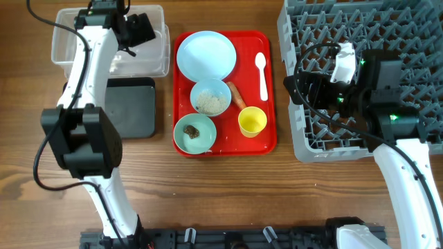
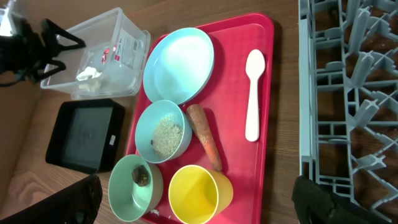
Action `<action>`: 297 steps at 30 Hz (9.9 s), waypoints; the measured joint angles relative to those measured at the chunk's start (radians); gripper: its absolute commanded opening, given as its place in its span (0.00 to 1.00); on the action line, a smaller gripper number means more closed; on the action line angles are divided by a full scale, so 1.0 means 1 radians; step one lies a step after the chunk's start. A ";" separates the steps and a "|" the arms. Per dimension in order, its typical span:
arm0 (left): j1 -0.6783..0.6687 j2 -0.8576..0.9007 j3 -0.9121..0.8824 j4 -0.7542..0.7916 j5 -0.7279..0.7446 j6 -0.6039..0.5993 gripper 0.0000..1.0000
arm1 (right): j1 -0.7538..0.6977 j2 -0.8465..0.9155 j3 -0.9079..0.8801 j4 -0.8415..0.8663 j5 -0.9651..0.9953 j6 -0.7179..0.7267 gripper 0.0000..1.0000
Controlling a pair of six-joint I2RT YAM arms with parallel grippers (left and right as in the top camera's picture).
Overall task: Sort waste into correct bins and load items into the dishwasher rack
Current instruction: 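Return the plate to the tray and grasp the rice bowl, left gripper, then tip the light-blue bowl over the black tray to pour rice, then set the emptied bowl back on the red tray, left gripper, then grasp the green bowl and tip the mushroom onto the black tray, then grasp the yellow cup with the left gripper, then hand the yellow cup from the left gripper to the right gripper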
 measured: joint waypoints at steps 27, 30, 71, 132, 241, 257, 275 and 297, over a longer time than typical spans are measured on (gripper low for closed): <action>-0.595 -0.111 -0.532 0.232 0.021 -0.047 0.08 | 0.000 0.000 0.000 0.012 0.000 0.007 0.99; -0.596 -0.111 -0.537 0.244 0.000 -0.041 0.09 | 0.000 0.000 0.000 0.012 0.000 0.007 0.99; 0.502 -0.250 -0.671 0.087 1.076 0.260 0.04 | 0.000 0.000 0.000 0.005 0.000 0.026 0.99; -0.692 -0.235 -0.661 0.291 -0.167 0.103 0.66 | 0.000 0.000 0.000 -0.002 0.027 0.029 0.99; -0.670 -0.299 -0.699 0.356 0.188 0.066 0.11 | 0.052 0.008 0.000 0.003 0.073 0.077 0.96; -0.232 -0.490 -0.699 0.320 0.763 0.014 0.04 | 0.052 0.013 0.000 0.095 -0.151 -0.072 1.00; -0.023 -0.497 -0.699 0.401 1.452 -0.001 0.04 | 0.271 0.323 0.001 0.851 -0.805 0.008 0.94; -0.061 -0.497 -0.699 0.400 1.266 -0.011 0.65 | 0.137 0.324 0.007 0.650 -0.739 0.076 0.63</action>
